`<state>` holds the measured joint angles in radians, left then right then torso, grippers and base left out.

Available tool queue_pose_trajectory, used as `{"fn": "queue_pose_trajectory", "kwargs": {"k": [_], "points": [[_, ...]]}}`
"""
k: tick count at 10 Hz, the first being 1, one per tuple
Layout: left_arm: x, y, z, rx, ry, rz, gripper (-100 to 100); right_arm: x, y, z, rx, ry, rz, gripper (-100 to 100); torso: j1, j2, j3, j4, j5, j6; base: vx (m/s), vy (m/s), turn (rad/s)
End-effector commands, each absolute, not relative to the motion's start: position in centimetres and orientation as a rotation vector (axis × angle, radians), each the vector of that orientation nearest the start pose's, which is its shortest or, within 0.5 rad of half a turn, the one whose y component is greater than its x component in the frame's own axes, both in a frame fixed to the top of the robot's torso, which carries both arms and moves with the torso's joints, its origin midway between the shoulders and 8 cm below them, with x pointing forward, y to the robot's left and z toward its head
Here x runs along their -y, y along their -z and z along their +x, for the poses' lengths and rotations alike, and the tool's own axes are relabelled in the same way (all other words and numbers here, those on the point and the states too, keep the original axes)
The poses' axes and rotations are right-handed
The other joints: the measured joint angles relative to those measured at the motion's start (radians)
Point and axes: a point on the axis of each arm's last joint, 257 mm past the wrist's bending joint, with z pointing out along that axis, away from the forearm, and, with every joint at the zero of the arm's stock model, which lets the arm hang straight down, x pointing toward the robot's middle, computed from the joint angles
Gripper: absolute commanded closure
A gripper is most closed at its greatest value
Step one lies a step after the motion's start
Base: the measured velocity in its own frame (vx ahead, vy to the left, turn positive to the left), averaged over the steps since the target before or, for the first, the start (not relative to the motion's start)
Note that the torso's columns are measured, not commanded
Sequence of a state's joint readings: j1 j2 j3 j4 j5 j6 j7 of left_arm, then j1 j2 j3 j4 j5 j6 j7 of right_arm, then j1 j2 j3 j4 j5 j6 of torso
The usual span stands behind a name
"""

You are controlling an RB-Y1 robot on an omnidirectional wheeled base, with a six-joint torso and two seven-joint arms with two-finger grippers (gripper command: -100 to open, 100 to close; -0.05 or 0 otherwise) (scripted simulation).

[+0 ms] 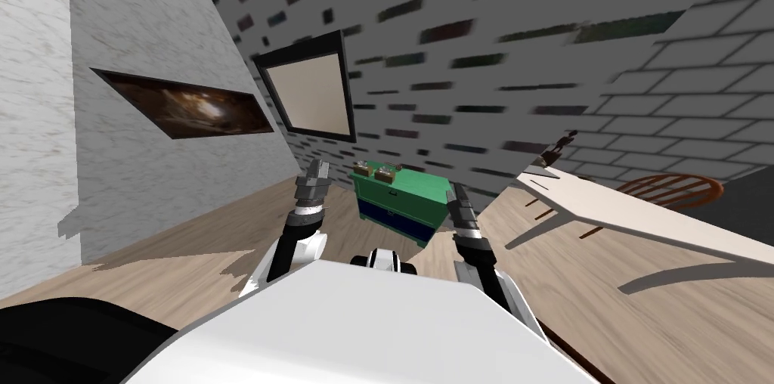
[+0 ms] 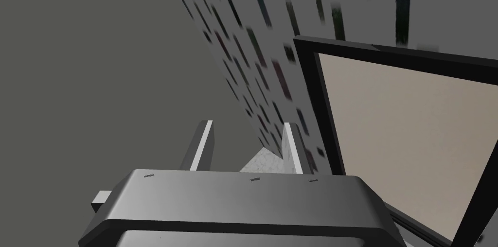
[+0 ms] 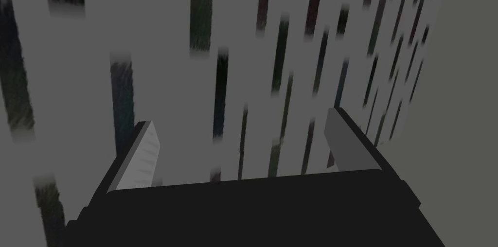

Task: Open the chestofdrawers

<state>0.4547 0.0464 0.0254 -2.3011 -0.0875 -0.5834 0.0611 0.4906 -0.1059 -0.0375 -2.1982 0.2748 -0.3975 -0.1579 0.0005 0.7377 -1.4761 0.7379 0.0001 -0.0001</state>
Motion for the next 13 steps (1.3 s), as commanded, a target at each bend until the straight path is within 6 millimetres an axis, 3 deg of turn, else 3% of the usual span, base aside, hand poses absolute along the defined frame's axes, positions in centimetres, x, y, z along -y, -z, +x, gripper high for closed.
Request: {"fn": "queue_pose_trajectory", "kwargs": {"k": [1, 2, 3, 4, 6, 7, 8, 9, 11, 12, 13], "points": [[-26.0, -6.1, 32.8, -0.590, 1.330, -0.469, 0, 26.8, 7.6, 39.2, -1.056, -1.084, 0.631, -100, 0.001, -0.001, -0.001, 0.000, 0.000, 0.000, 0.073, 0.050, 0.028], [-26.0, -6.1, 32.8, -0.590, 1.330, -0.469, 0, 27.2, 10.2, 40.0, -1.127, -1.034, 0.659, -100, 0.000, 0.000, 0.000, 0.000, 0.000, 0.000, 0.094, 0.061, 0.065], [-26.0, -6.1, 32.8, -0.590, 1.330, -0.469, 0, 27.0, 10.3, 40.0, -1.141, -1.015, 0.640, -100, 0.000, 0.000, 0.000, 0.000, 0.000, 0.000, 0.072, 0.043, 0.034], [-26.0, -6.1, 32.8, -0.590, 1.330, -0.469, 0, 27.5, 13.0, 40.5, -1.209, -0.966, 0.668, -100, -0.001, 0.001, 0.001, 0.000, 0.000, 0.000, 0.069, 0.034, 0.070], [-26.0, -6.1, 32.8, -0.590, 1.330, -0.469, 0, 27.4, 13.4, 40.6, -1.232, -0.930, 0.644, -100, -0.001, 0.001, 0.001, 0.000, 0.000, 0.000, 0.045, 0.034, 0.015], [-26.0, -6.1, 32.8, -0.590, 1.330, -0.469, 0, 28.0, 16.2, 40.9, -1.303, -0.869, 0.667, -100, -0.001, 0.002, 0.001, 0.001, 0.000, 0.000, 0.055, 0.050, 0.079], [-26.0, -6.1, 32.8, -0.590, 1.330, -0.469, 0, 28.0, 16.5, 41.0, -1.318, -0.842, 0.652, -100, 0.001, 0.000, 0.000, 0.000, 0.000, 0.000, 0.061, 0.043, 0.044], [-26.0, -6.1, 32.8, -0.590, 1.330, -0.469, 0, 28.6, 19.2, 41.1, -1.380, -0.792, 0.675, -100, 0.000, -0.001, 0.000, 0.000, 0.000, 0.000, 0.110, 0.048, 0.073], [-26.0, -6.1, 32.8, -0.590, 1.330, -0.469, 0, 28.8, 19.7, 41.2, -1.405, -0.743, 0.656, -100, -0.001, -0.001, -0.001, -0.001, 0.000, 0.000, 0.065, 0.034, 0.021], [-26.0, -6.1, 32.8, -0.590, 1.330, -0.469, 0, 29.9, 22.8, 41.1, -1.474, -0.666, 0.686, -100, -0.002, 0.003, 0.001, 0.001, 0.000, 0.000, 0.065, 0.054, 0.080], [-26.0, -6.1, 32.8, -0.590, 1.330, -0.469, 0, 29.9, 22.9, 41.1, -1.484, -0.645, 0.665, -100, 0.000, 0.001, 0.001, 0.001, 0.000, 0.000, 0.068, 0.053, 0.050]]}}
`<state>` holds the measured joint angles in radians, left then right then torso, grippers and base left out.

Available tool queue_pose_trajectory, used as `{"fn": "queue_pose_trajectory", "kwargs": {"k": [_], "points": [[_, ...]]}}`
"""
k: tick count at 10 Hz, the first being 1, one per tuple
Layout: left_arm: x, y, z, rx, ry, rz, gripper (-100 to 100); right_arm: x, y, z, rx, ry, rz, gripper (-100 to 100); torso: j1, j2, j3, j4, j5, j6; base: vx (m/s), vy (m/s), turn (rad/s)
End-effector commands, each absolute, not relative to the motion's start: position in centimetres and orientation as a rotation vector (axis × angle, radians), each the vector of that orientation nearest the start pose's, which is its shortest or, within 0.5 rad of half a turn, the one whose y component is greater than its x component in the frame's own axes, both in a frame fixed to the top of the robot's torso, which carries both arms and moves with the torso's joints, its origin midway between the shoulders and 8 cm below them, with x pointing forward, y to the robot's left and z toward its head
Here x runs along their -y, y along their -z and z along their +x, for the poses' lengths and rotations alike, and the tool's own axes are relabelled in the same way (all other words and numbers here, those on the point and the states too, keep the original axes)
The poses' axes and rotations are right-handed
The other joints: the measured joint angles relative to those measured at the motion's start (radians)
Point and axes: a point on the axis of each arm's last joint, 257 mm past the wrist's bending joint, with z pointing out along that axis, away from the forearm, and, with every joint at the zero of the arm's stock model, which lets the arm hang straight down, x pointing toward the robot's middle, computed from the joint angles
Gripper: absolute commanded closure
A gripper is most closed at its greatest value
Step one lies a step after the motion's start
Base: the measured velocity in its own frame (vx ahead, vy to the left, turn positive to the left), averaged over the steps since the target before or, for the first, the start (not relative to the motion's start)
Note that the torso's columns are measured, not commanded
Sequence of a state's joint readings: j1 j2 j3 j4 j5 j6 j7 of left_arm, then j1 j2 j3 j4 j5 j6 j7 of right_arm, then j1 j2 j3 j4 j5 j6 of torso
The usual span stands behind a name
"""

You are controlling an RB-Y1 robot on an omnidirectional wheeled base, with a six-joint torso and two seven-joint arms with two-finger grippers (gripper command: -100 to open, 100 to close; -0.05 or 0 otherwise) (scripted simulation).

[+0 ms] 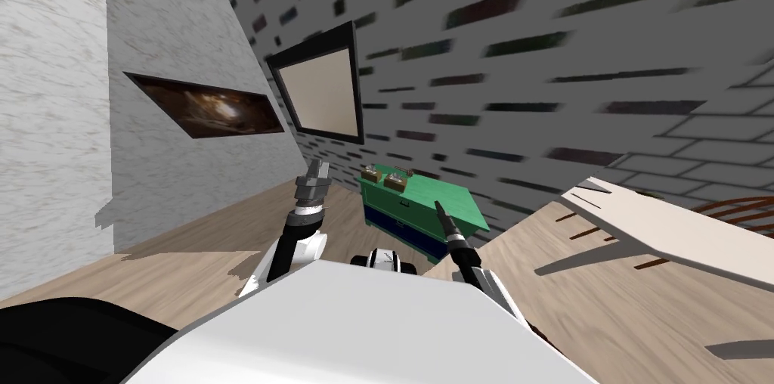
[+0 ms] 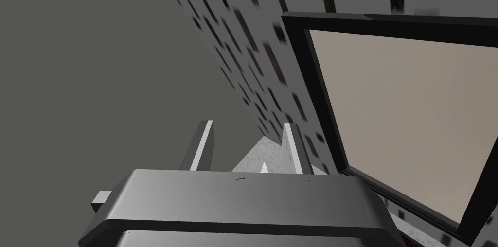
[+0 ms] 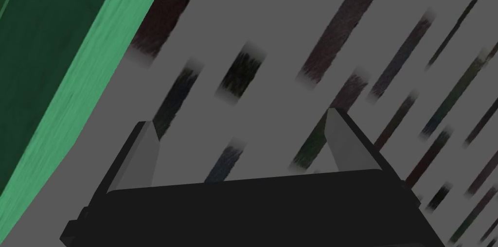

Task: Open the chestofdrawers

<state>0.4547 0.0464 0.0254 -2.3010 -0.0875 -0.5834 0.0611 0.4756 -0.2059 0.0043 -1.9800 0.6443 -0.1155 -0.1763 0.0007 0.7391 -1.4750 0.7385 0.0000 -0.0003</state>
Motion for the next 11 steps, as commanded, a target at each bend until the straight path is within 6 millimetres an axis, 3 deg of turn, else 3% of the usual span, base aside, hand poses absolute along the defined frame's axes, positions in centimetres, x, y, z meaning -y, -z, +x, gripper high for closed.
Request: {"fn": "queue_pose_trajectory", "kwargs": {"k": [1, 2, 3, 4, 6, 7, 9, 10, 11], "points": [[-26.0, -6.1, 32.8, -0.590, 1.330, -0.469, 0, 29.9, 22.9, 41.1, -1.487, -0.638, 0.658, -100, 0.000, -0.001, -0.001, 0.000, 0.000, 0.000, 0.031, 0.018, -0.013], [-26.0, -6.1, 32.8, -0.590, 1.330, -0.469, 0, 31.0, 25.9, 40.7, -1.552, -0.561, 0.685, -100, -0.002, 0.000, 0.000, 0.000, 0.000, 0.001, 0.066, 0.028, 0.067], [-26.0, -6.1, 32.8, -0.590, 1.330, -0.469, 0, 31.1, 26.0, 40.7, -1.564, -0.531, 0.661, -100, -0.001, -0.002, -0.001, -0.001, 0.000, 0.000, 0.082, 0.042, 0.060], [-26.0, -6.1, 32.8, -0.590, 1.330, -0.469, 0, 31.9, 28.4, 40.3, -1.615, -0.471, 0.675, -100, 0.000, -0.003, -0.002, -0.001, 0.000, 0.000, 0.101, 0.051, 0.090], [-26.0, -6.1, 32.8, -0.590, 1.330, -0.469, 0, 32.4, 29.0, 40.1, -1.637, -0.411, 0.652, -100, 0.000, -0.002, -0.002, -0.001, 0.000, 0.001, 0.073, 0.036, 0.018], [-26.0, -6.1, 32.8, -0.590, 1.330, -0.469, 0, 33.8, 31.7, 39.3, -1.690, -0.331, 0.685, -100, -0.002, 0.001, 0.000, 0.000, 0.000, 0.001, 0.079, 0.043, 0.076], [-26.0, -6.1, 32.8, -0.590, 1.330, -0.469, 0, 33.9, 31.8, 39.3, -1.703, -0.289, 0.639, -100, 0.000, -0.001, -0.001, 0.000, 0.000, 0.000, 0.053, 0.037, 0.026], [-26.0, -6.1, 32.8, -0.590, 1.330, -0.469, 0, 35.0, 34.3, 38.4, -1.754, -0.216, 0.655, -100, -0.002, 0.001, 0.000, 0.000, 0.000, 0.000, 0.065, 0.024, 0.080], [-26.0, -6.1, 32.8, -0.590, 1.330, -0.469, 0, 35.1, 34.2, 38.4, -1.760, -0.184, 0.621, -100, -0.001, -0.001, -0.001, 0.000, 0.000, 0.000, 0.059, 0.031, 0.018]]}}
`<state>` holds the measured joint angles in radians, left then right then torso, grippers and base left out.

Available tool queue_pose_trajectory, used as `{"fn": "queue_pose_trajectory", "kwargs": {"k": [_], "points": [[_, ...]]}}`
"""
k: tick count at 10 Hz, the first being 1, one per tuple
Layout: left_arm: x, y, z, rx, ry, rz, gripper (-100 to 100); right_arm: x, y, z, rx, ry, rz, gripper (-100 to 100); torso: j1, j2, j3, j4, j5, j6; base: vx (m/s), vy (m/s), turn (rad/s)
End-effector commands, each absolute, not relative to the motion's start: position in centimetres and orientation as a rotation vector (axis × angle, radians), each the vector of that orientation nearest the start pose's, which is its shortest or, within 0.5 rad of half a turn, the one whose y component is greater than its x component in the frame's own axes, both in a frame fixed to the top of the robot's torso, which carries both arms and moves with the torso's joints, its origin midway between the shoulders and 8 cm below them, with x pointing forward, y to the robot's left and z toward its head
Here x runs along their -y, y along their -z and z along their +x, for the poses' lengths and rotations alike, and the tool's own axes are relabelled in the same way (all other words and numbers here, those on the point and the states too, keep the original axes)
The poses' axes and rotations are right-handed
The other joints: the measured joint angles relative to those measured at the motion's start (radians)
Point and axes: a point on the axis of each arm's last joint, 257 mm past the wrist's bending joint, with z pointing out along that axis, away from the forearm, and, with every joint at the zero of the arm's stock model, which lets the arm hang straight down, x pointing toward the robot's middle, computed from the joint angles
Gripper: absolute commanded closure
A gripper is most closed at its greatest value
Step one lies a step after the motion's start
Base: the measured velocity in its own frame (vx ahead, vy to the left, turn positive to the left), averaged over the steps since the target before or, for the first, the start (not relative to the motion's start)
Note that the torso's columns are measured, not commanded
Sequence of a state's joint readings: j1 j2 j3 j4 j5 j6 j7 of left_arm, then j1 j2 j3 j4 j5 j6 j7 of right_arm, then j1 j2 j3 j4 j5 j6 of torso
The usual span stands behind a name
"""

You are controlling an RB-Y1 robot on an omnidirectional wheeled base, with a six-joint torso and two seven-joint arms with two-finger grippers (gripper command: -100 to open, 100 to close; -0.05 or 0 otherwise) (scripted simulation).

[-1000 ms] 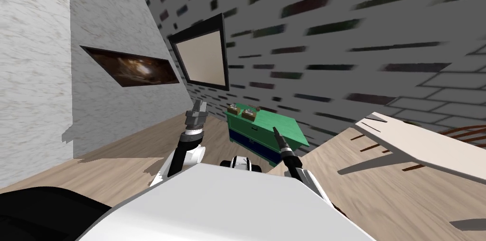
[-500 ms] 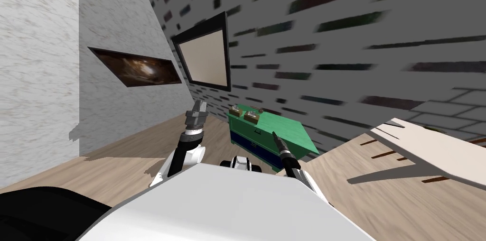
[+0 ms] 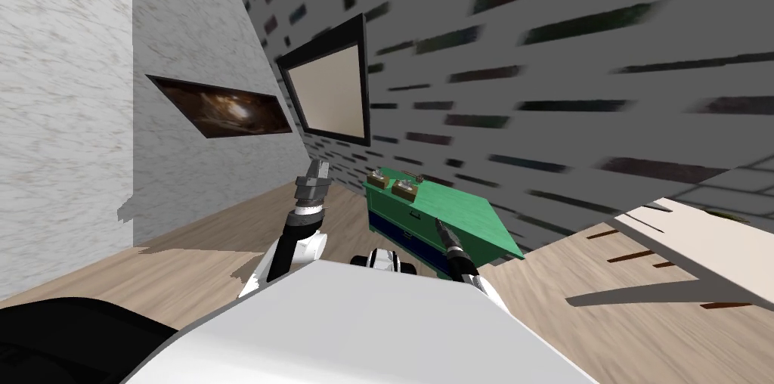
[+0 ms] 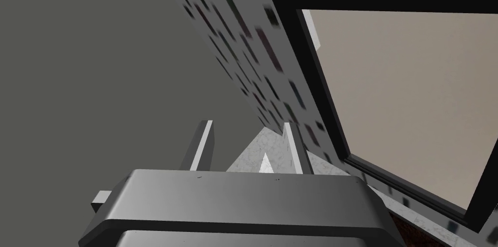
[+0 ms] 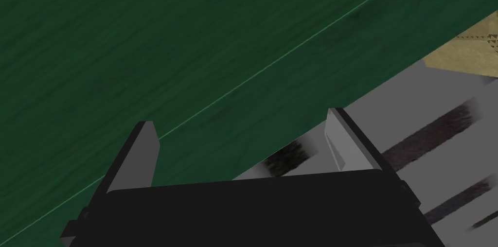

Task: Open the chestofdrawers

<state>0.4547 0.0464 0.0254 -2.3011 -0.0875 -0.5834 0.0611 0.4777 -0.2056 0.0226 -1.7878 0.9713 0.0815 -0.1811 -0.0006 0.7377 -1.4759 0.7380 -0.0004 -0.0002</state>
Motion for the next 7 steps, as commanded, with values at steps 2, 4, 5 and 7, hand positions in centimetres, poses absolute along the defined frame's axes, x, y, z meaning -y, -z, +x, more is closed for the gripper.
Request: {"fn": "queue_pose_trajectory", "kwargs": {"k": [2, 4, 5, 7], "points": [[-26.0, -6.1, 32.8, -0.590, 1.330, -0.469, 0, 36.1, 36.4, 37.4, -1.809, -0.100, 0.617, -100, -0.002, -0.008, -0.004, -0.003, -0.002, -0.003, 0.040, 0.035, 0.034], [-26.0, -6.1, 32.8, -0.590, 1.330, -0.469, 0, 36.9, 36.4, 37.2, -1.812, -0.042, 0.601, -100, -0.008, -0.024, -0.011, -0.010, -0.007, -0.006, 0.048, 0.039, 0.008], [-26.0, -6.1, 32.8, -0.590, 1.330, -0.469, 0, 37.8, 38.2, 36.2, -1.847, 0.025, 0.609, -100, -0.010, -0.025, -0.012, -0.010, -0.008, -0.007, 0.049, 0.037, 0.041], [-26.0, -6.1, 32.8, -0.590, 1.330, -0.469, 0, 38.4, 38.2, 35.9, -1.854, 0.081, 0.573, -100, -0.015, -0.035, -0.016, -0.015, -0.013, -0.009, 0.045, 0.036, 0.024]]}}
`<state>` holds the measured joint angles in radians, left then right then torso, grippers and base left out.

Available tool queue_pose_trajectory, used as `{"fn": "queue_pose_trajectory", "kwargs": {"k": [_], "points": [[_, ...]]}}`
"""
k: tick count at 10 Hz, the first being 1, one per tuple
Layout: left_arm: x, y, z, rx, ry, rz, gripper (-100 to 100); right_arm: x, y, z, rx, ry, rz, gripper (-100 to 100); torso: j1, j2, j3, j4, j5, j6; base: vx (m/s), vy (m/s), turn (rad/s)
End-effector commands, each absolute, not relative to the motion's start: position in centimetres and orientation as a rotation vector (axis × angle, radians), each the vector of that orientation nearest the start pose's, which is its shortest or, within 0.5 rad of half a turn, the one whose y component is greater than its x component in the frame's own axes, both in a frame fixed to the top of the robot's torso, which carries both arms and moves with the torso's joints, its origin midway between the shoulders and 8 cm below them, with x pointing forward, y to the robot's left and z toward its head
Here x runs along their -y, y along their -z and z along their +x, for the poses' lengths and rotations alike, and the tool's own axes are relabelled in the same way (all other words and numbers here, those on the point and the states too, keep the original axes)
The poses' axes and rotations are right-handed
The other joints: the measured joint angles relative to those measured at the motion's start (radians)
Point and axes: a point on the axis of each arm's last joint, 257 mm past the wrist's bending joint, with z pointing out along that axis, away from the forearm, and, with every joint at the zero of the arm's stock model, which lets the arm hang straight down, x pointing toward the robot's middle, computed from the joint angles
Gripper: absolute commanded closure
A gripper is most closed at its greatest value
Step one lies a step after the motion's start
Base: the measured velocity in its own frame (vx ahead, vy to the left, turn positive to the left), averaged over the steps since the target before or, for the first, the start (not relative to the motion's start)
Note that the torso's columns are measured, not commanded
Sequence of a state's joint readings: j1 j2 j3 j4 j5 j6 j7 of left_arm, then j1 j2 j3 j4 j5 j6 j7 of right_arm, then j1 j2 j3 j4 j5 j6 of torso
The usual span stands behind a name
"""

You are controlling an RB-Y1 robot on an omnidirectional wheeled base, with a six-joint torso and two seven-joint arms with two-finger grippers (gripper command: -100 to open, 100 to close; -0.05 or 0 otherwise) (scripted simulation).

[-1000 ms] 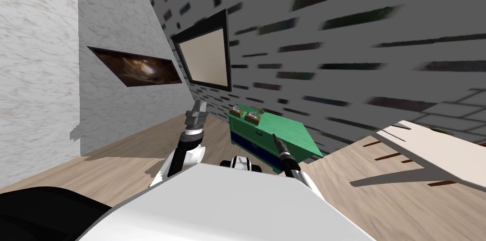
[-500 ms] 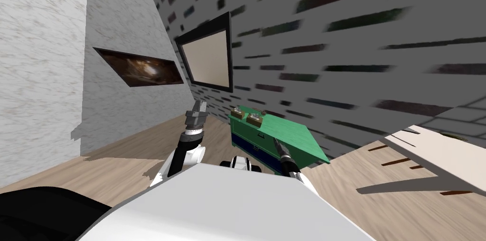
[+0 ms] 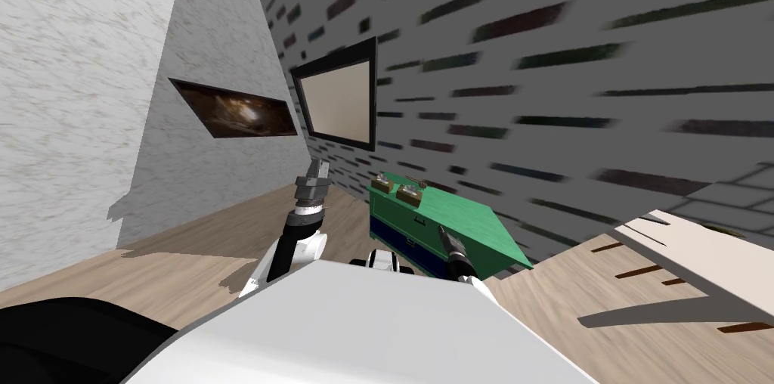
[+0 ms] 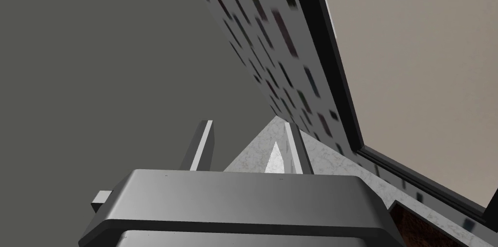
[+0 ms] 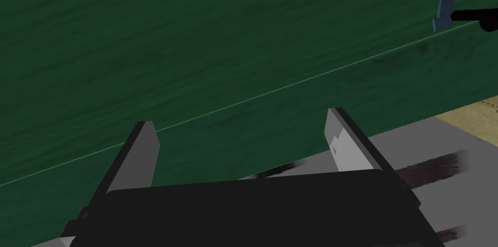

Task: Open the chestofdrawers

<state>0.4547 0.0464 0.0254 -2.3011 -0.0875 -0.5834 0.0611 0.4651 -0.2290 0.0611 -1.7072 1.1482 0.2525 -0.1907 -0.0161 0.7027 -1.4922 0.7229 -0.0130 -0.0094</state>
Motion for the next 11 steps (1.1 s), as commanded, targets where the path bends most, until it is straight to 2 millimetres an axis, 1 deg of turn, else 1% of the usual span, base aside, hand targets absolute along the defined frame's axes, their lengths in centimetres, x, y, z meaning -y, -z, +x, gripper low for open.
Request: {"fn": "queue_pose_trajectory", "kwargs": {"k": [1, 2, 3, 4, 5, 8, 9, 11], "points": [[-26.0, -6.1, 32.8, -0.590, 1.330, -0.469, 0, 39.2, 39.5, 35.0, -1.879, 0.143, 0.580, -100, -0.003, -0.002, 0.000, 0.000, -0.001, -0.001, 0.048, 0.049, 0.060], [-26.0, -6.1, 32.8, -0.590, 1.330, -0.469, 0, 39.6, 39.8, 34.7, -1.890, 0.192, 0.538, -100, -0.005, -0.007, -0.002, -0.003, -0.004, -0.002, 0.063, 0.044, 0.014], [-26.0, -6.1, 32.8, -0.590, 1.330, -0.469, 0, 39.8, 39.7, 34.7, -1.888, 0.203, 0.539, -100, -0.007, -0.011, -0.004, -0.004, -0.006, -0.004, 0.023, 0.008, 0.007], [-26.0, -6.1, 32.8, -0.590, 1.330, -0.469, 0, 40.3, 40.6, 34.0, -1.908, 0.270, 0.510, -100, -0.012, -0.013, -0.004, -0.005, -0.008, -0.004, 0.057, 0.028, 0.056], [-26.0, -6.1, 32.8, -0.590, 1.330, -0.469, 0, 41.0, 41.0, 33.4, -1.916, 0.315, 0.500, -100, -0.015, -0.021, -0.007, -0.008, -0.011, -0.007, 0.059, 0.040, 0.021], [-26.0, -6.1, 32.8, -0.590, 1.330, -0.469, 0, 41.1, 40.9, 33.4, -1.914, 0.322, 0.499, -100, -0.023, -0.024, -0.008, -0.011, -0.016, -0.008, 0.008, 0.013, -0.003], [-26.0, -6.1, 32.8, -0.590, 1.330, -0.469, 0, 41.8, 41.1, 32.8, -1.916, 0.402, 0.475, -100, -0.024, -0.024, -0.007, -0.011, -0.017, -0.008, 0.038, 0.038, 0.060], [-26.0, -6.1, 32.8, -0.590, 1.330, -0.469, 0, 42.2, 41.8, 32.2, -1.932, 0.437, 0.453, -100, -0.026, -0.035, -0.012, -0.015, -0.020, -0.011, 0.039, 0.032, 0.003]]}}
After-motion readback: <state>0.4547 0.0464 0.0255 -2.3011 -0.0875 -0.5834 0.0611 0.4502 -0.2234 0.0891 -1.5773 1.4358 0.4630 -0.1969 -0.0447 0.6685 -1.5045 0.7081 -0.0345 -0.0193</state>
